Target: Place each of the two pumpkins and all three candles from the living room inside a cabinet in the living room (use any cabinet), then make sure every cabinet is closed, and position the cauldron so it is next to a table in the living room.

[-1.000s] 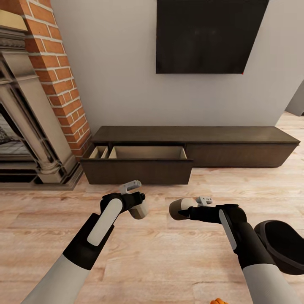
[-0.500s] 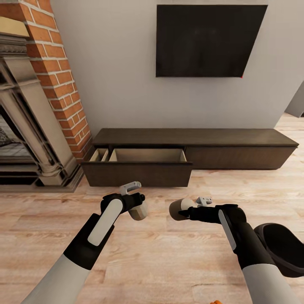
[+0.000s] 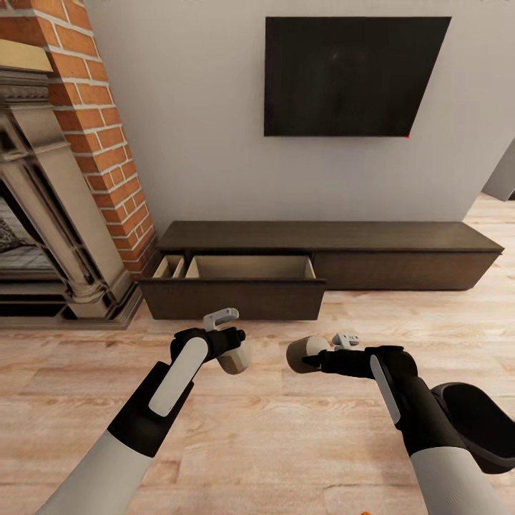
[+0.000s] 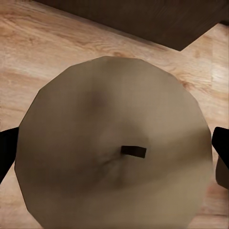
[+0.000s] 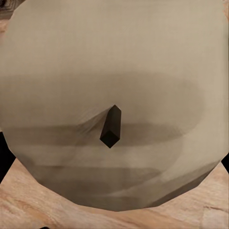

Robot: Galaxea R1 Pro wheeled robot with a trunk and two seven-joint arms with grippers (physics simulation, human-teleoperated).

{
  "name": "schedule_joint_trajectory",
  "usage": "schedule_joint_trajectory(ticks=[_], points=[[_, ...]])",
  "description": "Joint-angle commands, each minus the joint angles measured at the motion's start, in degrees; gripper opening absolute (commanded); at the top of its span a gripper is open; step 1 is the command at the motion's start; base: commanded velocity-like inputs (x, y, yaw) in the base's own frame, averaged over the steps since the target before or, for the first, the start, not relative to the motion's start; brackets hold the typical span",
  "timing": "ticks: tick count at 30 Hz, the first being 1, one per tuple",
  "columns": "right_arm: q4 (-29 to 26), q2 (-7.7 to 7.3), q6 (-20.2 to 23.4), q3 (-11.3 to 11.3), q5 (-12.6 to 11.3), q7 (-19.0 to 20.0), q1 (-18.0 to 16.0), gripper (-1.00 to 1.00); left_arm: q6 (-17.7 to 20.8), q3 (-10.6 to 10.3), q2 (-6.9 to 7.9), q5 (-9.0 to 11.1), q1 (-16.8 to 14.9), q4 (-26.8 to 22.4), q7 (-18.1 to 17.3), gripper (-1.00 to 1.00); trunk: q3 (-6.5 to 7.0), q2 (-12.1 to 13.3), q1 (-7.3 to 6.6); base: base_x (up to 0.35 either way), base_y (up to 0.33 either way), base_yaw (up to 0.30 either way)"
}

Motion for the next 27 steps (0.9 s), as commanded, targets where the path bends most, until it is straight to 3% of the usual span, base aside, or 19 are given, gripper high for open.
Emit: schedule_joint_trajectory(ticks=[1,10,19,27], points=[[0.0,0.00,0.0,0.0,0.0,0.0,0.0,-1.00,0.0,0.0,0.01,0.0,0.0,0.0,0.0,-1.00,0.18,0.4,-0.22,0.000,0.000,0.000],[0.0,0.00,0.0,0.0,0.2,0.0,0.0,-1.00,0.0,0.2,0.43,-0.2,0.0,-0.1,0.0,-1.00,1.80,4.0,-2.20,0.000,0.000,0.000],[0.0,0.00,0.0,0.0,0.1,0.0,0.0,-1.00,-0.7,0.5,0.99,-0.4,0.1,-0.4,-0.2,-1.00,1.80,4.0,-2.20,0.023,0.000,0.000],[0.0,0.00,0.0,0.0,0.0,0.0,0.0,-1.00,-0.8,3.5,2.43,-0.1,0.1,-0.3,-0.5,-1.00,1.80,4.0,-2.20,0.294,0.000,0.000]])
